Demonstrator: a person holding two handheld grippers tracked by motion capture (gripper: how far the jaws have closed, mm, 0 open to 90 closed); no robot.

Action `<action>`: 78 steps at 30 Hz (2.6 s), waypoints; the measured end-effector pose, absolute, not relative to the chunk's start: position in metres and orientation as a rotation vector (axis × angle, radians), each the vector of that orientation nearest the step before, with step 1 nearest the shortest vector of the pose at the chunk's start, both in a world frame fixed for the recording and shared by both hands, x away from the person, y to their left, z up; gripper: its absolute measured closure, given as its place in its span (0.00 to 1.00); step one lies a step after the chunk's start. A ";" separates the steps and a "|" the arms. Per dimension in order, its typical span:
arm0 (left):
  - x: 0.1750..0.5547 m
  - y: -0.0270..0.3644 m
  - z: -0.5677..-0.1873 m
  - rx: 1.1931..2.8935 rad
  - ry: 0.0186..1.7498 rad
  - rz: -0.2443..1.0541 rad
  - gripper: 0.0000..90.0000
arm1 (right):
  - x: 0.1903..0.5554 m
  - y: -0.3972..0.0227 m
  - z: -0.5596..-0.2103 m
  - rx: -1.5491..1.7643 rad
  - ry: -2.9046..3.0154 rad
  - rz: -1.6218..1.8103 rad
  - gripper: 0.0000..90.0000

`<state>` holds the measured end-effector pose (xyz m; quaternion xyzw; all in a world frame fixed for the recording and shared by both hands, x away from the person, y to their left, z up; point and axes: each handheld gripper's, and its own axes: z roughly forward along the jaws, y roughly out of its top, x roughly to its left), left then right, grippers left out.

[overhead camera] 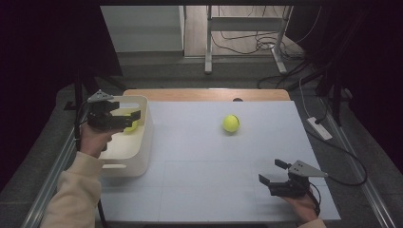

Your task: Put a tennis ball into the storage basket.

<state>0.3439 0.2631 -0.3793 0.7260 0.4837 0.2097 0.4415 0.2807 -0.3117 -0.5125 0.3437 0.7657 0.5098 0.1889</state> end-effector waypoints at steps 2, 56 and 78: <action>0.341 0.260 -0.378 1.795 1.177 0.509 0.08 | 0.281 -0.312 -0.512 0.961 2.154 1.434 0.09; 0.323 0.184 -0.383 1.829 0.938 0.397 0.08 | 0.288 -0.299 -0.510 0.905 2.176 1.456 0.10; 0.333 0.146 -0.393 1.904 0.905 0.365 0.07 | 0.287 -0.300 -0.509 0.894 2.175 1.463 0.10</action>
